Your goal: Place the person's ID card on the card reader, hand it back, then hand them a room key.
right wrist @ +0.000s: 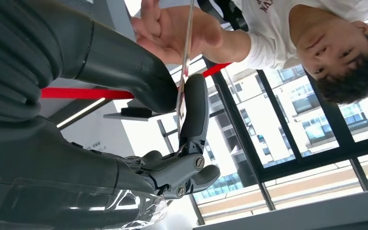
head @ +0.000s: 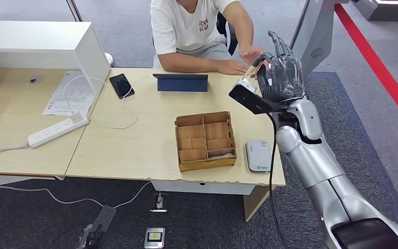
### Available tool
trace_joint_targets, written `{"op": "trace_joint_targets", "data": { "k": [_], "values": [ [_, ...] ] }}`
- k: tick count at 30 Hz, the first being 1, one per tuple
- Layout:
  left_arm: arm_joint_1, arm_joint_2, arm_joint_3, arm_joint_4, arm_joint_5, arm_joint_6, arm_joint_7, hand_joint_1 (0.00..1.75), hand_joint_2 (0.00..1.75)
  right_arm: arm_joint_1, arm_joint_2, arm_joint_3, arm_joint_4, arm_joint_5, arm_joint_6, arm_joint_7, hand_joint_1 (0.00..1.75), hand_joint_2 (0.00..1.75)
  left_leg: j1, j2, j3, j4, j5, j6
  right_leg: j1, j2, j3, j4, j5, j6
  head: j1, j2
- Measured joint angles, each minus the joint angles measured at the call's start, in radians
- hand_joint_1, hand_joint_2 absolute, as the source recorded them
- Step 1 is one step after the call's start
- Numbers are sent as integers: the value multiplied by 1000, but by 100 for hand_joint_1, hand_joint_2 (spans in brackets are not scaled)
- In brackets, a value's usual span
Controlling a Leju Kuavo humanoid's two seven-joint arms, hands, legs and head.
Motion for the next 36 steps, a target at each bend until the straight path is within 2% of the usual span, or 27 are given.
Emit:
{"op": "trace_joint_targets", "data": {
  "k": [10, 18, 23, 27, 30, 34, 36],
  "values": [
    [-26, 2, -22, 0, -27, 1, 26, 0, 0, -139, 53, 2, 229, 47, 28, 28, 175, 175, 0, 0, 0, 0, 0, 0, 0, 0, -1, 0, 0, 0, 0, 0],
    [-52, 8, -26, -1, -42, -32, 109, 0, 0, -173, 80, 10, 319, 64, 54, 40, 175, 175, 0, 0, 0, 0, 0, 0, 0, 0, -1, 0, 0, 0, 0, 0],
    [-62, 13, -29, -3, -37, -36, 123, 0, 0, -177, 98, 14, 358, 69, 63, 43, 174, 175, 0, 0, 0, 0, 0, 0, 0, 0, -1, 0, 1, -1, 0, 0],
    [-62, 15, -30, -5, -31, -37, 126, 0, 0, -176, 111, 16, 380, 70, 66, 44, 2, 175, 0, 0, -1, 0, 0, 0, 0, 0, -1, 0, 1, -1, 0, 0],
    [-62, 17, -30, -7, -28, -39, 129, 0, 0, -176, 119, 16, 393, 69, 62, 43, 0, 175, 0, 0, -1, 0, 0, 0, 0, 0, -1, 0, 1, -1, 0, 0],
    [-62, 19, -30, -7, -39, -42, 132, 0, 0, -178, 127, 16, 402, 72, 37, 35, 0, 0, 0, 0, 0, 0, 0, 0, 0, 0, -1, 0, 1, -1, 0, 0],
    [-62, 19, -30, -8, -44, -42, 133, 0, 0, -180, 130, 16, 407, 73, 23, 27, 0, 0, 0, 0, 0, 0, 0, 0, 0, 0, -1, 0, 1, -1, 0, 0]
  ]
}}
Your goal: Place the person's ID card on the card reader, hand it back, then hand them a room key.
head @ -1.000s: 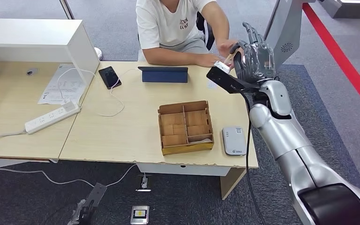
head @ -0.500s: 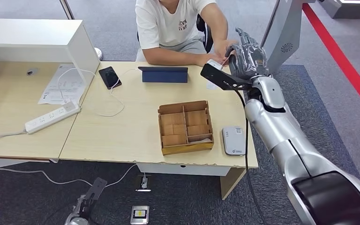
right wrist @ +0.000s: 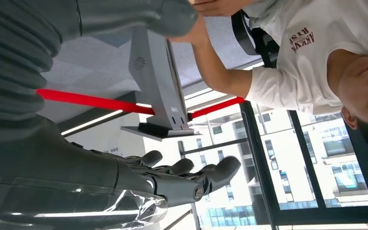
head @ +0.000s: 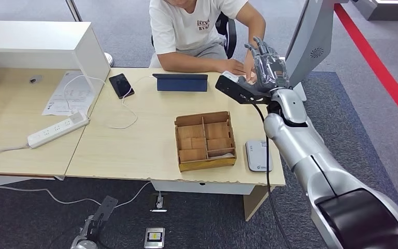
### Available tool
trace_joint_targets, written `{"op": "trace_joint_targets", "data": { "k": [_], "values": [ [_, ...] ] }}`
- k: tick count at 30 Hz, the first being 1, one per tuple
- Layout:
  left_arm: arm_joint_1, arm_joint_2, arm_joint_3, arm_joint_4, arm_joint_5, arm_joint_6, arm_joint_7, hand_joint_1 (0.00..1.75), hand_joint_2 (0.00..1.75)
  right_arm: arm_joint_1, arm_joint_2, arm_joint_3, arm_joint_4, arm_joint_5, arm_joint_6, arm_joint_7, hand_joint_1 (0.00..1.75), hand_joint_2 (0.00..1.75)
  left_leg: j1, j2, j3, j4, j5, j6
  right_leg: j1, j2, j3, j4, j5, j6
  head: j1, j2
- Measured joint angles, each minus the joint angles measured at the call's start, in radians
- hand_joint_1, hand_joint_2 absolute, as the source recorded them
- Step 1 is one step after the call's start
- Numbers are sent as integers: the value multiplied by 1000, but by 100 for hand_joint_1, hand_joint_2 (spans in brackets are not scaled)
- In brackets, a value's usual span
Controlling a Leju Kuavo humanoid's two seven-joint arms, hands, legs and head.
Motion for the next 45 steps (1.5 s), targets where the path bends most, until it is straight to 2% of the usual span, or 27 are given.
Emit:
{"op": "trace_joint_targets", "data": {
  "k": [5, 8, 13, 17, 19, 21, 27, 36, 45],
  "values": [
    [0, 0, 0, 0, -14, 3, -2, 0, 0, -14, -1, -4, 4, -15, -63, -58, 0, 0, 0, 0, 0, 0, 0, 0, 0, 0, 0, 0, 1, 1, 0, 0],
    [2, 1, 0, 0, -18, 5, -11, 0, 0, -32, -7, -12, 4, -44, -129, -122, 0, 0, 0, 0, 0, 0, 0, 0, 0, 0, 0, 0, 1, 1, 0, 0],
    [6, 4, 3, 0, -30, 14, -30, 0, 0, -64, -37, -50, -11, -116, -296, -306, 0, 0, 0, 0, 0, 1, 0, 0, 0, 0, 0, 0, 1, 1, 0, 0],
    [11, 6, 13, 0, -25, 28, -43, 0, 0, -63, -78, -125, -73, -71, -330, -481, 0, 0, 0, 0, 0, 1, 0, 0, 0, 0, 0, -1, 1, 1, 0, 0],
    [18, 8, 19, 0, -14, 33, -51, 0, 0, -49, -97, -190, -125, -62, -331, -552, 0, 87, 0, 0, 1, 1, 0, 0, 0, 0, 0, -1, 1, 1, 0, 0],
    [27, 10, 27, 0, -3, 35, -61, 0, 0, -31, -117, -251, -176, -89, -331, -579, 0, 175, 0, 0, 1, 1, 0, 0, 0, 0, 1, -1, 1, 1, 0, 0],
    [59, 16, 53, 0, 31, 36, -75, 0, 0, 69, -174, -422, -346, -141, -331, -590, 0, 175, 0, 0, 1, 1, 0, 0, 0, 0, 1, -1, 1, 1, 0, 0],
    [102, 21, 102, 0, 91, 39, -90, 0, 0, 228, -231, -714, -560, -210, -331, -590, 0, 175, 0, 0, 1, 1, 0, 1, 0, 0, 1, -2, 1, 1, 0, 0],
    [122, 22, 142, 0, 137, 47, -101, 0, 0, 391, -266, -1000, -750, -240, -331, -590, 0, 175, 0, 0, 0, 1, -1, 1, 0, 0, 1, -2, 1, 1, 0, 0]
  ]
}}
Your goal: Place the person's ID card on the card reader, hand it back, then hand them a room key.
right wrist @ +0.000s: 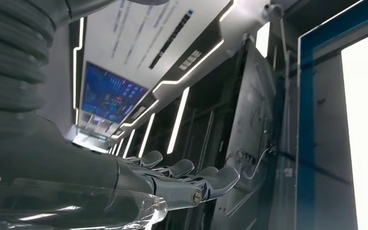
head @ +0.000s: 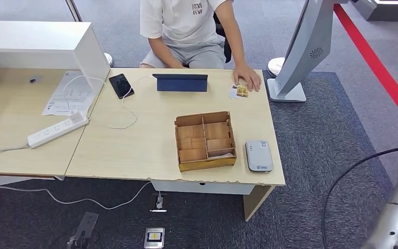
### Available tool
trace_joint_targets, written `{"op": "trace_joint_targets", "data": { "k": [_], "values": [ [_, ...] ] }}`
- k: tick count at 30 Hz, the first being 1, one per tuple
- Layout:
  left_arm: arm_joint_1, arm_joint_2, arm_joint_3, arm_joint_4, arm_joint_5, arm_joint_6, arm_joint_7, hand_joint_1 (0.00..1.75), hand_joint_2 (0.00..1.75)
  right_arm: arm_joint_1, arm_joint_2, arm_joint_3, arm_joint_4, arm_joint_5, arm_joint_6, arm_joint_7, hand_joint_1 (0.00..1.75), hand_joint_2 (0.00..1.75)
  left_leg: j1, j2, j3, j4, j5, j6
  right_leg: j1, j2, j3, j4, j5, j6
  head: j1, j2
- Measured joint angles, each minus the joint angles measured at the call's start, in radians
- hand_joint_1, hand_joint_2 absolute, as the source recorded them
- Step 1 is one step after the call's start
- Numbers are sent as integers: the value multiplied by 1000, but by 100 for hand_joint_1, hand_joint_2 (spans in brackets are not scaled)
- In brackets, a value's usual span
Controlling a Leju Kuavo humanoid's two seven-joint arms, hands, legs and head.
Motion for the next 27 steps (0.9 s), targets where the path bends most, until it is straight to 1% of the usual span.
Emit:
{"op": "trace_joint_targets", "data": {
  "k": [5, 7, 9, 12, 17, 21, 23, 27],
  "values": [
    [6, -3, 28, 0, 3, 12, -2, 0, 0, 39, 3, -134, -19, 49, 0, 2, 0, 175, 0, 1, 0, 0, 0, 0, 0, 0, 0, 0, 0, 0, 0, 0],
    [11, -6, 44, 0, 9, 9, -8, 0, 0, 52, -6, -188, -5, 43, 0, 17, 0, 175, 0, 0, 0, 0, 0, 0, 0, 0, 0, 0, 0, 0, 0, 0],
    [20, -8, 57, 1, 20, 6, -13, 0, 0, 68, -17, -239, 17, 37, 0, 26, 0, 175, 0, 0, 0, 0, 0, 0, 0, 0, 0, 0, 0, 1, 0, 0],
    [27, -11, 73, 2, 38, 5, -21, 0, 0, 95, -18, -305, 44, 53, 0, 9, 0, 175, 0, 1, 0, 0, -1, 1, 0, 1, 0, 0, 0, 1, 0, 0],
    [33, -17, 97, 4, 50, -1, -29, 0, 0, 118, -17, -417, 113, 123, 0, 0, 0, 175, 0, 1, 0, 0, -1, 1, 0, 1, 0, 0, -1, 1, 0, 0],
    [41, -21, 107, 4, 55, -2, -25, 0, 0, 179, -22, -491, 172, 116, 0, 7, 0, 175, 0, 0, -1, 0, -1, 1, 0, 0, 0, 0, -2, 2, 0, 0],
    [43, -23, 115, 4, 62, -2, -21, 0, 0, 206, -26, -520, 204, 140, 0, 10, 0, 175, 0, 1, -1, -1, -2, 1, 0, 1, 0, 0, -2, 2, 0, 0],
    [38, -30, 124, 4, 80, 6, -15, 0, 0, 228, -24, -621, 282, 316, 0, 1, 0, 0, 0, 2, 0, -1, -2, 1, 0, 3, 0, -1, -2, 2, 0, 0]
  ]
}}
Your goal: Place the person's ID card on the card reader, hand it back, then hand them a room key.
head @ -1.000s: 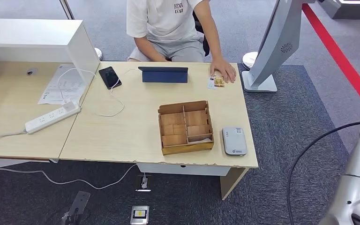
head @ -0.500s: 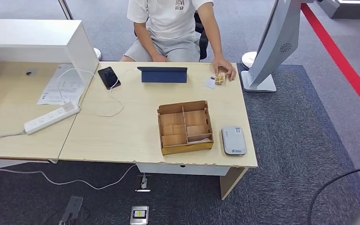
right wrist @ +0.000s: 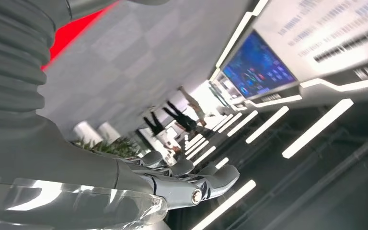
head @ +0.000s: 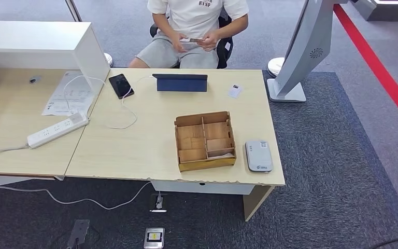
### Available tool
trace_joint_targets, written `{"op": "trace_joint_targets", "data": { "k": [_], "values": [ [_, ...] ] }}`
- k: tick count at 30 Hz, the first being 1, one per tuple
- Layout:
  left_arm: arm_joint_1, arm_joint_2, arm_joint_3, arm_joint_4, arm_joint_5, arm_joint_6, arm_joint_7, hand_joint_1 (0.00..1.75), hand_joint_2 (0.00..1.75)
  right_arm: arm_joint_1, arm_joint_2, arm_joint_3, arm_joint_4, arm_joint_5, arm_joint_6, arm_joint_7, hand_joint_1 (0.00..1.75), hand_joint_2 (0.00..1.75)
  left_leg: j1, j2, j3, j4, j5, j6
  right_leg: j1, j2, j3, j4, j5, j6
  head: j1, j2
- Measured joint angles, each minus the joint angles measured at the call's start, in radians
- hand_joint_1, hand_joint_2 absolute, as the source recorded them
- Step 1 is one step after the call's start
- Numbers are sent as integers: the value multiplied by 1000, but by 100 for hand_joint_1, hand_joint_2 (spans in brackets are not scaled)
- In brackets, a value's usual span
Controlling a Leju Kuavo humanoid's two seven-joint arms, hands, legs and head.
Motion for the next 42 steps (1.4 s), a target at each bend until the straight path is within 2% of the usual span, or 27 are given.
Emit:
{"op": "trace_joint_targets", "data": {
  "k": [7, 17, 20, 29, 33, 38, 42],
  "values": [
    [-3, -14, 6, 2, 5, 4, 18, 0, 0, 52, 0, -185, 134, 167, 0, -1, 0, 0, 0, -1, 0, 0, 0, 0, 0, 0, 0, 0, 0, 0, 0, 0],
    [-9, -24, 7, 4, 2, -9, 32, 0, 0, 137, 0, -352, 280, 232, 0, 91, 0, 0, -1, -1, 0, 0, 0, 0, -1, 0, 0, 0, -1, 0, 0, 0],
    [-13, -26, 7, 4, 1, -12, 38, 0, 0, 154, -4, -377, 322, 265, 0, 149, 0, 0, 0, -1, 0, 0, 0, 0, 0, 0, 0, 0, -1, 0, 0, 0],
    [-14, -33, 5, 5, -2, -23, 60, 0, 0, 211, -25, -400, 502, 385, 24, 392, 0, 0, 0, -1, 0, 0, 0, 0, 0, 0, 1, 0, -1, 0, 0, 0],
    [-14, -33, 2, 5, -2, -38, 63, 0, 0, 224, -30, -400, 558, 437, 112, 496, 0, 175, 0, -1, 0, 0, 0, 0, 0, 0, 1, 0, -1, 0, 0, 0],
    [-12, -33, -2, 5, -4, -70, 77, 0, 0, 236, -36, -394, 606, 505, 242, 588, 0, 175, 0, -1, 0, 0, 0, 0, 0, 0, 1, 0, -1, 0, 0, 0],
    [-10, -29, -4, 5, -16, -83, 84, 0, 0, 245, -39, -370, 632, 548, 389, 677, 0, 175, 0, -1, 0, 0, 0, 0, 0, -1, 1, 0, -1, 0, 0, 0]
  ]
}}
